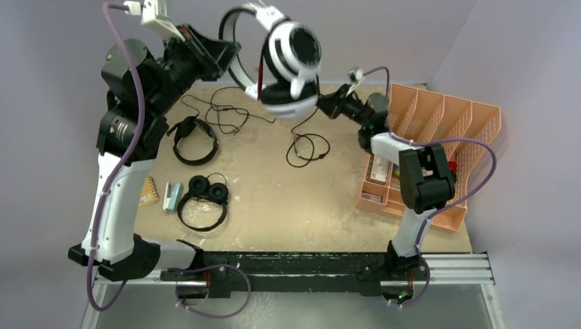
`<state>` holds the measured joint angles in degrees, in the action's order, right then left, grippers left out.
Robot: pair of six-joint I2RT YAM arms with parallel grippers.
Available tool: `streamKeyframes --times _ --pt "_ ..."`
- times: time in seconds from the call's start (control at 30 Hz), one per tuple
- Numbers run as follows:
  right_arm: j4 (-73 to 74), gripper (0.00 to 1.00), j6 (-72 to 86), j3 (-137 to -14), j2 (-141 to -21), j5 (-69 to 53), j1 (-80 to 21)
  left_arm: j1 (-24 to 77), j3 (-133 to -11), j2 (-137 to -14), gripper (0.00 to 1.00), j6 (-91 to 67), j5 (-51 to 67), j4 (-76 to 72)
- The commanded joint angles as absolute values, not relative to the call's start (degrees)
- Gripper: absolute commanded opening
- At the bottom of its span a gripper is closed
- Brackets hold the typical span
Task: Wrap the headphones
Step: Wrap the headphones cable around the headphones.
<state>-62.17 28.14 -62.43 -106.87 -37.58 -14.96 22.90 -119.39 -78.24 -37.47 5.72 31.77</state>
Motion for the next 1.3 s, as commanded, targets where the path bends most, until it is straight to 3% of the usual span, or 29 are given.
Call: streamKeyframes --times 0.0,0.27,0.57,0.87,1.27 --pt "-40.61 0.0 32.07 -72.01 -105.18 -52.77 -8.63 22.76 -110.3 -71.65 0.0 -26.24 17.75 28.53" --pt "-1.19 0.0 17.11 -89.06 -104.41 -48.65 -5.19 23.6 -87.92 -64.27 0.0 -14.32 10.58 37.34" --pt "13.2 0.0 15.52 -102.71 -104.48 -51.28 -5.36 27.4 -76.62 -64.29 0.0 -8.58 -9.21 38.19" --pt "13.17 0.0 24.94 -108.69 -102.48 -61.94 -8.67 28.96 -77.55 -73.6 0.0 -15.6 -34.49 36.32" --pt "-3.05 0.0 39.05 -103.25 -95.95 -62.75 -22.81 28.92 -83.47 -83.1 0.0 -28.22 -45.24 31.74"
